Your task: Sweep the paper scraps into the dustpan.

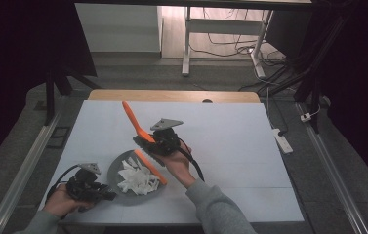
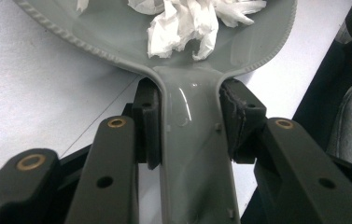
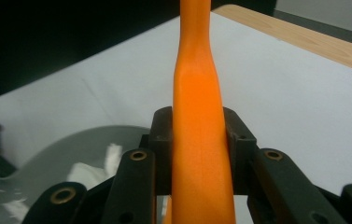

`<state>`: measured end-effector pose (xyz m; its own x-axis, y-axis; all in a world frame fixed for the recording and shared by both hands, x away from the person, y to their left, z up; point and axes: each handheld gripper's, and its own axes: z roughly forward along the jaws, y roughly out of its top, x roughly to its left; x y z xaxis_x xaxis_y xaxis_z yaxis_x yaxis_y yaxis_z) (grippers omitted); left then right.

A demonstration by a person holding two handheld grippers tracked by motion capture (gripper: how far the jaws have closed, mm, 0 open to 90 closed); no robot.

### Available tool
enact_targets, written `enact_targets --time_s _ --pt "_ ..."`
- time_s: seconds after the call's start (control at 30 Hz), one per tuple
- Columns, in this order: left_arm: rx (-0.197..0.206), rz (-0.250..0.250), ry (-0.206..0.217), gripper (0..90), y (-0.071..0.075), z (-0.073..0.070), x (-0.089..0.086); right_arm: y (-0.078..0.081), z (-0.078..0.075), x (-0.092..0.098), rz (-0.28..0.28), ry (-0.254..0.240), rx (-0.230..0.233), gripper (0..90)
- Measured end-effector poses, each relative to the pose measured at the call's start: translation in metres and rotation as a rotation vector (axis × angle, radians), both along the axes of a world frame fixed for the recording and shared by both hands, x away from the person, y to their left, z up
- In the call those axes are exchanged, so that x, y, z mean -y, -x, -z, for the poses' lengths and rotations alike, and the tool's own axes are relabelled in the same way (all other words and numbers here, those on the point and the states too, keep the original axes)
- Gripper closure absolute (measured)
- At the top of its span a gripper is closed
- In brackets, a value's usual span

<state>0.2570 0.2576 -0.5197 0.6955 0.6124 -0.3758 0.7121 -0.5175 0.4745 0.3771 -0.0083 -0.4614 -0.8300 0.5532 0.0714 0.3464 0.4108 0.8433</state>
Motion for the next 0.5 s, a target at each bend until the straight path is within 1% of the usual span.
enact_targets --time_s 0.07,0.17,0.27,0.4,0.5 --pt "-0.002 -0.001 0.002 61.3 0.000 0.000 0.000 -0.004 0.003 0.004 0.013 0.019 -0.006 69.8" --pt "-0.001 0.000 0.001 61.4 0.000 0.000 0.000 -0.008 0.009 0.009 0.032 0.036 -0.020 69.8" --pt "0.000 -0.001 0.001 61.3 0.000 0.000 0.000 -0.010 0.017 0.015 0.043 0.065 -0.027 69.8" --pt "-0.001 -0.002 0.001 61.4 0.000 0.001 0.000 -0.011 0.028 0.028 0.069 0.109 -0.048 69.8" --pt "-0.002 -0.004 0.002 61.4 0.000 0.001 0.001 -0.008 0.036 0.037 0.084 0.128 -0.068 69.8"
